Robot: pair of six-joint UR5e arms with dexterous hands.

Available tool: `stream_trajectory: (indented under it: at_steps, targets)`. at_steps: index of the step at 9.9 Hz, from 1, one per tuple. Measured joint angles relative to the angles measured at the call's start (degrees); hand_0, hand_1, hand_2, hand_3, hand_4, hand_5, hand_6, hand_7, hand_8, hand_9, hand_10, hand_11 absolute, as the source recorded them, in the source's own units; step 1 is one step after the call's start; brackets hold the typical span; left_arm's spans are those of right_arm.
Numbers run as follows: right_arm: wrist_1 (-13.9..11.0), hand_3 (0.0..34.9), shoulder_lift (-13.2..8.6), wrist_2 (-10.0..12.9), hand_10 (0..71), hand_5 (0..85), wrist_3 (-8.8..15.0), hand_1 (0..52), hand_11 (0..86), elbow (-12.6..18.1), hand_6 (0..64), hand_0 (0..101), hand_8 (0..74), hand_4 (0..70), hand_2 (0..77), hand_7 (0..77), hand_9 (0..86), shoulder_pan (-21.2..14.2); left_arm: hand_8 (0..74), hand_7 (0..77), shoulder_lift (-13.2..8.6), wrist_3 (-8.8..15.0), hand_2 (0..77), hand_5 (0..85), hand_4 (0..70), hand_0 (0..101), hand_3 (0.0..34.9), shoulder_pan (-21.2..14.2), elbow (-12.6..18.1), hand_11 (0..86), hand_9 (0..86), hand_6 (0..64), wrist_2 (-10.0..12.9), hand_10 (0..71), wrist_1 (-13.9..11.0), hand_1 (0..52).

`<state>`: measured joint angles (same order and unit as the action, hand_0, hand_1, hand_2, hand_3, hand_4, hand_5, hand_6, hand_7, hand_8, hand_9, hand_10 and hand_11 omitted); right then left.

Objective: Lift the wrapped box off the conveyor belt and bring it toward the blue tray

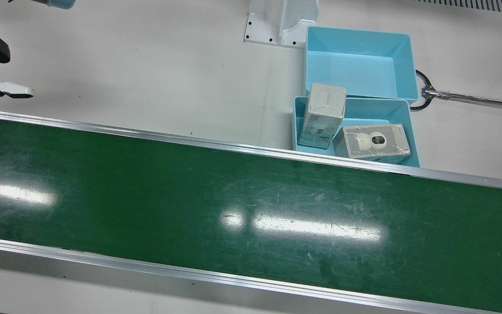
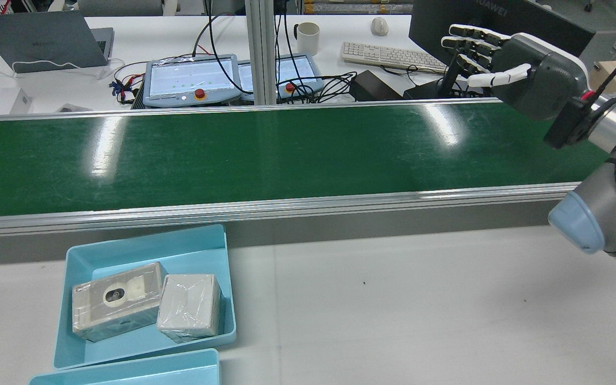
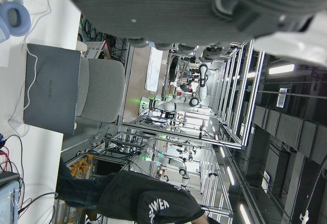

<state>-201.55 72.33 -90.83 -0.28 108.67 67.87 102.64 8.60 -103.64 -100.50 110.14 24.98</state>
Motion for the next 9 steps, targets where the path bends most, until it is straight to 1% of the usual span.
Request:
stream_trajectory:
  at_steps: [1,2,3,4,5,9]
  targets:
    - [-0.80,3.3,0.15,-0.13,0.0,14.7,0.03,20.7,1.6,0.18,2.2,51,0.0,4.4,19.1,21.3,4.4,0.32,0.5,0.5,0.00,0.00,1.1,1.1,0.0,0,0.0,0.00,0.00,0.0,0.0,0.0,0.00,0.5,0.00,0.0]
    - [-0.92,3.3,0.27,-0.20,0.0,14.7,0.01,20.7,1.6,0.32,2.2,51,0.0,4.4,19.1,21.3,4.4,0.49,0.5,0.5,0.00,0.00,1.1,1.1,0.0,0,0.0,0.00,0.00,0.0,0.0,0.0,0.00,0.5,0.00,0.0]
    - [-0.91,3.3,0.38,-0.26,0.0,13.6,-0.07,20.7,1.6,0.47,0.0,51,0.0,0.5,19.1,16.4,2.2,0.78,0.5,0.5,0.00,0.00,0.5,1.1,0.0,0,0.0,0.00,0.00,0.5,0.0,0.0,0.00,0.5,0.00,0.0]
    - [-0.89,3.3,0.45,-0.29,0.0,13.6,-0.22,20.7,1.6,0.59,0.0,51,0.0,0.5,19.1,16.4,2.2,1.21,0.5,0.5,0.00,0.00,1.1,1.1,0.0,0,0.0,0.00,0.00,0.5,0.0,0.0,0.00,0.0,0.00,0.0]
    - [-0.92,3.4,0.54,-0.33,0.0,13.1,-0.40,19.1,1.6,0.67,0.0,50,0.0,2.2,16.9,13.6,2.2,1.61,0.5,0.5,0.00,0.00,1.1,1.1,0.0,0,0.0,0.00,0.00,0.5,0.0,0.0,0.00,0.0,0.00,0.0]
    - [-0.90,3.4,0.92,-0.40,0.0,13.6,-0.75,19.1,1.6,1.14,0.0,50,0.0,2.2,14.2,14.7,2.2,2.29,0.5,0.5,0.00,0.00,1.1,1.1,0.0,0,0.0,0.00,0.00,0.0,0.0,0.0,0.00,0.5,0.00,0.0]
